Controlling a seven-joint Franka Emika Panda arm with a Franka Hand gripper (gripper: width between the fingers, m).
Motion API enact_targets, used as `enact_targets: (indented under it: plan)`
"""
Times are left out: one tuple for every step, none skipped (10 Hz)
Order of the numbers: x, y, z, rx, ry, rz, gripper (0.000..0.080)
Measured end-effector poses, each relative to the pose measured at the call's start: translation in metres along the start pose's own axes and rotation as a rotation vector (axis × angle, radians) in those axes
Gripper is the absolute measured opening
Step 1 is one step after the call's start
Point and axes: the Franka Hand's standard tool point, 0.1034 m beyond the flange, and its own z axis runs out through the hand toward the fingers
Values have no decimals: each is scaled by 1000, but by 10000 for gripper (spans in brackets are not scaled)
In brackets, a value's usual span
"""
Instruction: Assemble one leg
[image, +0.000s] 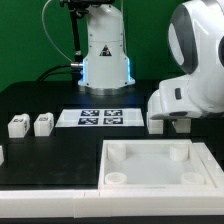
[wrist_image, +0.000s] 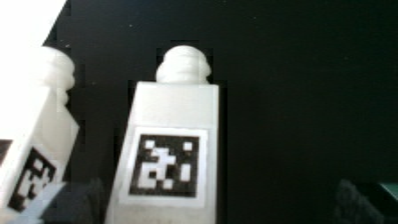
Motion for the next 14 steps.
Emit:
enact_targets:
  plan:
    - [0, 4, 2, 2, -3, 1, 648]
    - [2, 5, 5, 4, 2, 4, 648]
    - [2, 5, 7, 3, 6, 4, 648]
    - [2, 5, 7, 3, 6, 4, 648]
    - [2, 5, 7, 3, 6, 4, 531]
    - [2, 5, 7, 3, 6, 4, 397]
    - [2, 5, 7, 3, 6, 4, 397]
    - [2, 5, 7, 3, 6, 4, 289]
    - [2, 5, 7, 3, 6, 4, 289]
    - [2, 5, 7, 3, 6, 4, 289]
    - [2, 5, 7, 3, 6, 4, 289]
    - [2, 5, 7, 3, 6, 4, 289]
    - [2, 5, 7, 3, 6, 4, 289]
    - [0, 6, 3, 1, -3, -10, 289]
